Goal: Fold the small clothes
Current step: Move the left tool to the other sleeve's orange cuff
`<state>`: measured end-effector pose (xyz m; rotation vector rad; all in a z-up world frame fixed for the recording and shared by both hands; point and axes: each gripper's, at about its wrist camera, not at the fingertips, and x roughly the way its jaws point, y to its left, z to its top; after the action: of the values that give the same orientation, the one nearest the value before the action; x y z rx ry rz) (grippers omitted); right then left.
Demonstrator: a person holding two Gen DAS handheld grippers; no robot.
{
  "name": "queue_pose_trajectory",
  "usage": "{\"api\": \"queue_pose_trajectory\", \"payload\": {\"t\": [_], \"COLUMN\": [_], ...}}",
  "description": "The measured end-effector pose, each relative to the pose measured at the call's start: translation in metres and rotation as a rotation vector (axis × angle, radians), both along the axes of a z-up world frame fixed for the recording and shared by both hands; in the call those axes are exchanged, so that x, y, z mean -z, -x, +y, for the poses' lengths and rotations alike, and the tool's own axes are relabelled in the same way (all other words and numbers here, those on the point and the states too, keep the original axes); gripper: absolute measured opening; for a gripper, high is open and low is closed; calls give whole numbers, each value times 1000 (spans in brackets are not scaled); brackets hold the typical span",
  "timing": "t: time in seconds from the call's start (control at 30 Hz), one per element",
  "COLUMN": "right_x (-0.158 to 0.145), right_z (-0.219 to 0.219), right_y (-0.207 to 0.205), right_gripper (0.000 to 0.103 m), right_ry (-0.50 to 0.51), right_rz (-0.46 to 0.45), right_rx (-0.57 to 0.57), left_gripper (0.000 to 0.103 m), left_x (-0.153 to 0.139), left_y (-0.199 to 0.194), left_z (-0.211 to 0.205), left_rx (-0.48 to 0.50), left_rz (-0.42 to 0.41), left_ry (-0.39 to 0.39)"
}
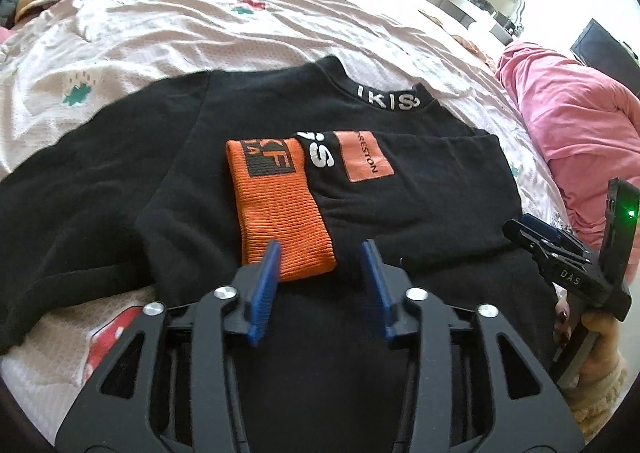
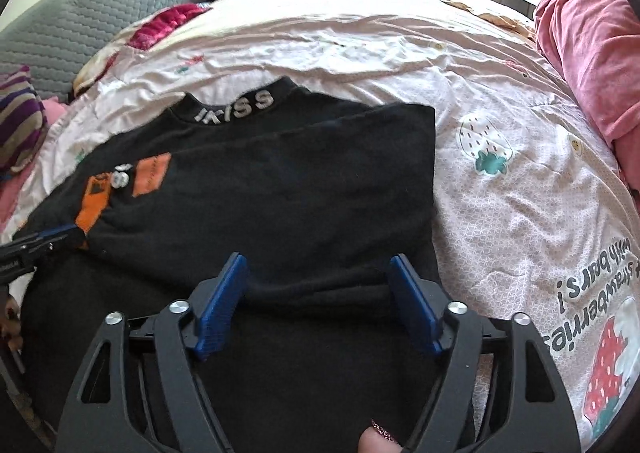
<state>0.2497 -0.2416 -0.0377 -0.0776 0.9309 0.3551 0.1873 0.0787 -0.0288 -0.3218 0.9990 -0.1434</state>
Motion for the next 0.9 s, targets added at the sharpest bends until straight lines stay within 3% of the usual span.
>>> {"api": "queue_pose_trajectory", "payload": {"t": [0.1, 0.23, 0.43, 0.63, 0.9], "right_x": [-8, -17, -27, -42, -56], "right_z": [3, 9, 21, 40, 71], "right_y": [5, 10, 19, 36, 58], "right_gripper": [78, 87, 94, 96, 97], "right_ry": [-17, -44, -50, -66, -71], "right_rz": [-31, -67, -105, -146, -190], "right_rx": [-15, -32, -64, -123, -200], "left_gripper": [45, 64, 84, 93, 93], "left_x": [-8, -16, -27, -40, -52], "left_y": [5, 14, 35, 60, 89], "left_z": [3, 13, 41, 77, 109], "left_rx": [-13, -40, -141, -264, -368], "left_rz": [-21, -41, -68, -105, -125], "left_ry": [-15, -24, -25, -19, -35]}}
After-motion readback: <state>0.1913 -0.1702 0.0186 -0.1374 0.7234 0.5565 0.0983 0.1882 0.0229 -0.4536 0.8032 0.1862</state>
